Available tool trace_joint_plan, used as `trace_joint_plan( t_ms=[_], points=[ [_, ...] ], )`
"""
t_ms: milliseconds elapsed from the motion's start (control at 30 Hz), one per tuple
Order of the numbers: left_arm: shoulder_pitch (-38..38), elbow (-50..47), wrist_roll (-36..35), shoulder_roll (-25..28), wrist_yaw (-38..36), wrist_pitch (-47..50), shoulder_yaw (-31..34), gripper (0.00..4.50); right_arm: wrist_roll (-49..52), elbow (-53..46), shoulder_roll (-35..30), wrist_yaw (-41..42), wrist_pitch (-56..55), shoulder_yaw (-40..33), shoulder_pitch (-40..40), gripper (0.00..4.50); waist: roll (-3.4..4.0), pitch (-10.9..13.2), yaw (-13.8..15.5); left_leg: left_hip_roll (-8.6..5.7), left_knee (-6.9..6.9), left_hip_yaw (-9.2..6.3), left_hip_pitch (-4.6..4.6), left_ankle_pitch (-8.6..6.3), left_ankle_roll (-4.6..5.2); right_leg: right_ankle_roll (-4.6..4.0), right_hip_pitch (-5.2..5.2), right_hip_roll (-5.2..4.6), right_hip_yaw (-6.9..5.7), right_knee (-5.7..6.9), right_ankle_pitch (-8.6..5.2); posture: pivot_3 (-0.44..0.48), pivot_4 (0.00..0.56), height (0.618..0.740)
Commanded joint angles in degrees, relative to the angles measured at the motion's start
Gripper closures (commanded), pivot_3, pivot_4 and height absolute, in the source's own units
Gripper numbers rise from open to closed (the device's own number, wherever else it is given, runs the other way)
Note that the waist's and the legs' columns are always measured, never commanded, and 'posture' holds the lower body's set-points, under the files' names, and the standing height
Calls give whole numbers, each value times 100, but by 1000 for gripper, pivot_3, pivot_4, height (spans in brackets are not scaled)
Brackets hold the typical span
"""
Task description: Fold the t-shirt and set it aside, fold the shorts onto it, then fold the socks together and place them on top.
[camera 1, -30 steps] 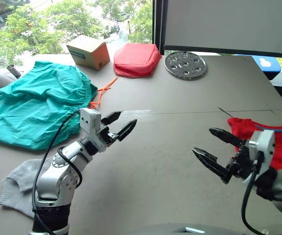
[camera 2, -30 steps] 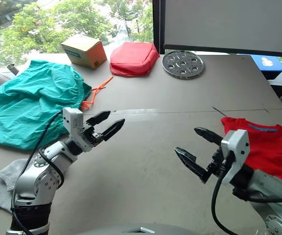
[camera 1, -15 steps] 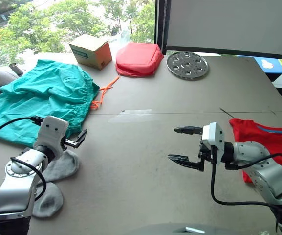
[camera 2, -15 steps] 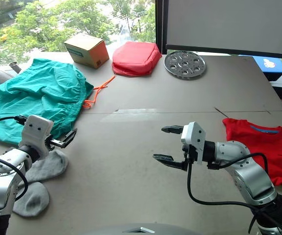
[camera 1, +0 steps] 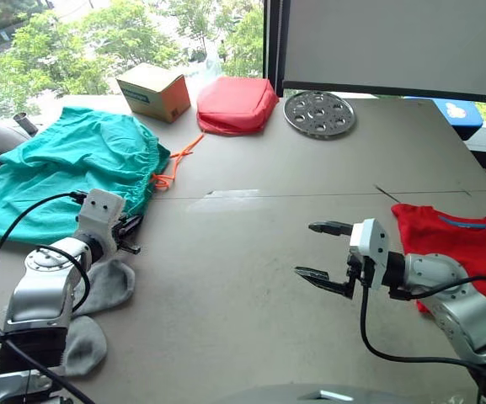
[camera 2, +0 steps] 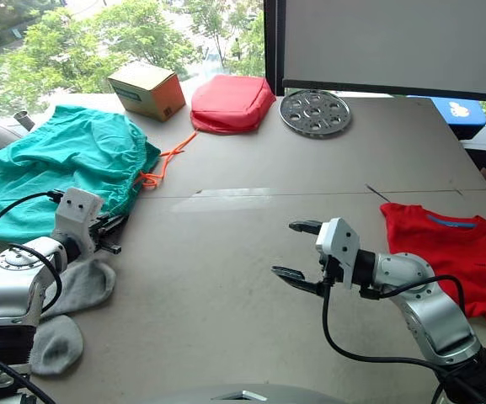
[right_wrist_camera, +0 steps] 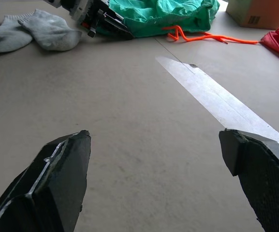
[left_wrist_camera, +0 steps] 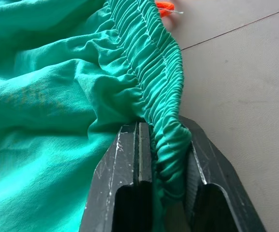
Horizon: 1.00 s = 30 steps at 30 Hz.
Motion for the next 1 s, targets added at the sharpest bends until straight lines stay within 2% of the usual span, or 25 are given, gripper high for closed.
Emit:
trace_joint_plan(
  t_ms=[33,167,333,500,633,833,900,1000],
  points=[
    [-99,-16,-230,-108,-136,303,-28,4467,-45,-228,-47,-125,2,-187,-17,0,-3,-2,9,-1,0,-1,0,0,0,0,0,0,0,0,0,0,150,739],
    [-634,-80,-618,-260,-256,690,-9,4467,-84,-222,47,-306,115,-187,-144,0,-8,-2,42,-6,0,0,-2,0,0,-6,1,-1,-1,4,3,0,150,739],
    [-1370,-398,-891,-524,-562,1275,-649,4467,-196,-176,-38,-382,193,-245,-244,0,-32,-7,59,-17,8,3,-9,1,1,-18,10,0,-4,5,11,0,150,739],
    [-2080,-677,-921,-1312,-830,1772,-2006,4467,-289,-271,-152,-540,256,-472,-110,0,-42,-13,83,-26,9,-1,-8,2,2,-17,18,0,-2,6,11,0,150,739],
    [-2456,-500,-806,-2179,-1092,1716,-3121,4467,-258,-576,-405,-603,378,-1002,403,0,-41,-13,85,-26,9,-3,-6,2,4,-15,22,3,1,6,10,0,150,739],
    [-2850,-91,-599,-2882,-1432,1334,-3869,4467,-141,-994,-747,-525,499,-1742,1201,0,-40,-14,103,-29,14,-4,1,1,6,6,31,2,5,3,-5,0,150,739],
    [-2938,25,-567,-2982,-1565,1190,-3947,4467,-210,-1080,-880,-451,437,-1848,1406,0,-39,-14,107,-29,13,-6,1,1,6,7,31,3,5,3,-7,0,150,739],
    [-2883,-224,-911,-2731,-1808,1293,-3431,3214,-256,-1146,-1031,-342,371,-1840,1473,0,-38,-14,86,-29,13,-5,2,1,7,8,31,3,7,3,-7,0,150,739]
  ],
)
